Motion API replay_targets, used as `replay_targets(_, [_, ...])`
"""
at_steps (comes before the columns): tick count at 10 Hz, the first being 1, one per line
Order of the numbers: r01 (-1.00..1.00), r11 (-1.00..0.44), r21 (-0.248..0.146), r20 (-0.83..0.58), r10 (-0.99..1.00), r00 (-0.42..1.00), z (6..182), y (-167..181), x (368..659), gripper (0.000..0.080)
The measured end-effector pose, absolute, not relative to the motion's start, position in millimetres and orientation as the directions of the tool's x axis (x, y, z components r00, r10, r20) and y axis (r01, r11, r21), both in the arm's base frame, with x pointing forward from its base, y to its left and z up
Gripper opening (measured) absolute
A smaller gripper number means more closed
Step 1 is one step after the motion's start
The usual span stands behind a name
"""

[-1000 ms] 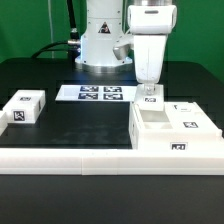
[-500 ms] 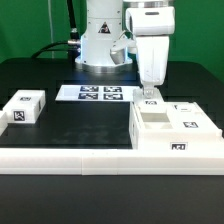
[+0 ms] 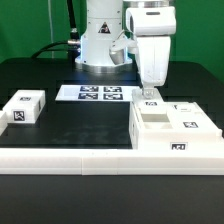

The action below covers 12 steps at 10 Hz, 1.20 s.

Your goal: Assemble cabinet

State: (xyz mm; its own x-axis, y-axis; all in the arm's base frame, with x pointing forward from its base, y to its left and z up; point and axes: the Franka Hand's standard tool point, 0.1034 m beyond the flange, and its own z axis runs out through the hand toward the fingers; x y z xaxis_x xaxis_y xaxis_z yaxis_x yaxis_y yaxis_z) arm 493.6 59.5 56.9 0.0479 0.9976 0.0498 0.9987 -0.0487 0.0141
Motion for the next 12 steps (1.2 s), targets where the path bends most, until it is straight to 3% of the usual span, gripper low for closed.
replay_targets(5, [0.998,-0.064,0.028,0.062,0.996,0.062,58.3,57,541,0.0071])
replay_targets(11, [0.997,-0.052,0.055,0.075,0.996,0.048,58.9,57,573,0.0071])
replay_targets(12, [0.998,-0.04,0.045,0.073,0.997,0.037,58.3,56,576,0.0072])
